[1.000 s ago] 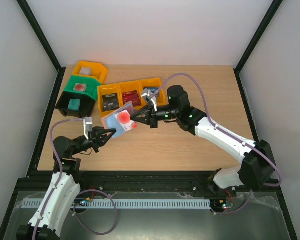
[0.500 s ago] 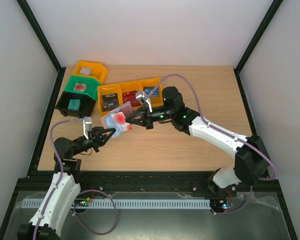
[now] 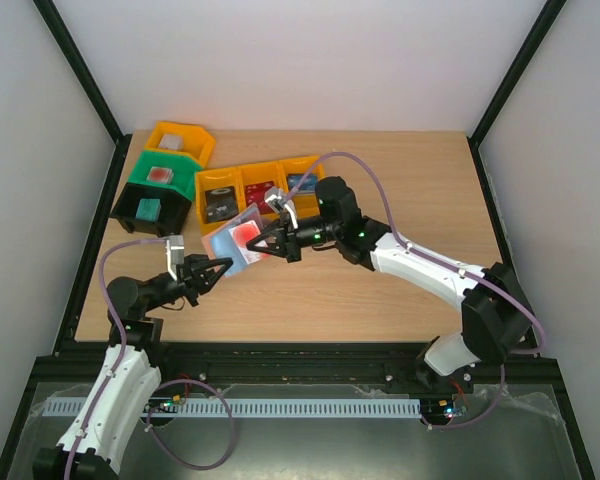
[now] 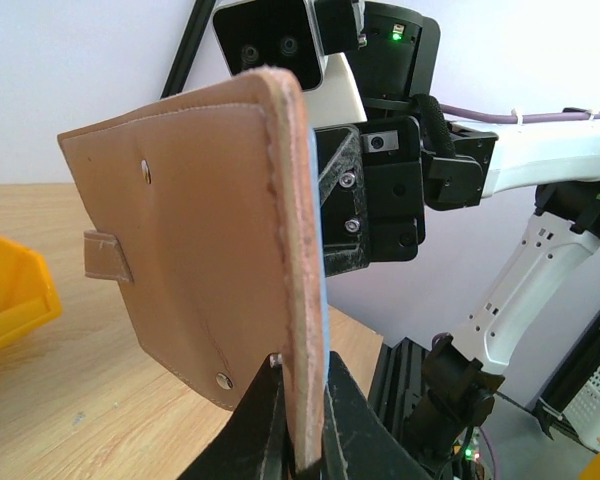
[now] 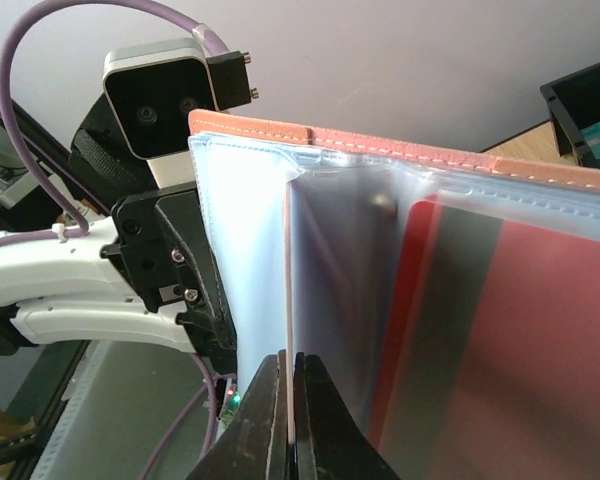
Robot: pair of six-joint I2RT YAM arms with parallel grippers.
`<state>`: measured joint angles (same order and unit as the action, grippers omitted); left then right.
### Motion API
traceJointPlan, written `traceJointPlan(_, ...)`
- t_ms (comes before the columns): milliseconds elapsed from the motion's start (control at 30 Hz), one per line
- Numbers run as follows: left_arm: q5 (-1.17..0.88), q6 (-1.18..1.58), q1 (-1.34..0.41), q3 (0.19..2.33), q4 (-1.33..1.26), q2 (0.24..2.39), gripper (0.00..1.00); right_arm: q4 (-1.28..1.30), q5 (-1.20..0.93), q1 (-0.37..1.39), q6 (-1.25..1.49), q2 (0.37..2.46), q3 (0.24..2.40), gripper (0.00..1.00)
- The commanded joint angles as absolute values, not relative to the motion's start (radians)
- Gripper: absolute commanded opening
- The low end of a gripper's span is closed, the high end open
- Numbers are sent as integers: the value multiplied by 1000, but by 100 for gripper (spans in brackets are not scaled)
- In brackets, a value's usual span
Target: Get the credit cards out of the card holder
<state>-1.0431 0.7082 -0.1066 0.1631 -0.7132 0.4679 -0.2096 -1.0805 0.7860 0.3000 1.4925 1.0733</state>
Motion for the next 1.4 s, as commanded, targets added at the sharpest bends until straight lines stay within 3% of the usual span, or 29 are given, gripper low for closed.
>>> traceJointPlan(0,-1047,694,-109,170,-745,457,2,-200,-1057,786,275,1452,1092,2)
traceJointPlan(333,-923,773,-121,153,-611,504,2,-47,-832,645,245,1360,1067,2)
traceJointPlan(567,-783,820,-214,157,-489,705,2,-45,-773,615,239,1300,1026,2)
traceJointPlan(867,-798,792,-471,229,-732,1024,2,25,-735,602,155,1252,982,2)
traceJointPlan(1200,-537,882,-380,169,-465,1205,2,44,-740,597,127,1278,991,2)
traceJointPlan(1233,-517,885,-366,168,-436,1215,4,48,-741,596,126,1284,996,2)
traceJointPlan(1267,-494,890,-353,168,-403,1221,13,51,-742,597,125,1290,1000,2)
traceJointPlan(1367,-401,904,-321,175,-283,1210,52,53,-745,596,129,1300,1009,2)
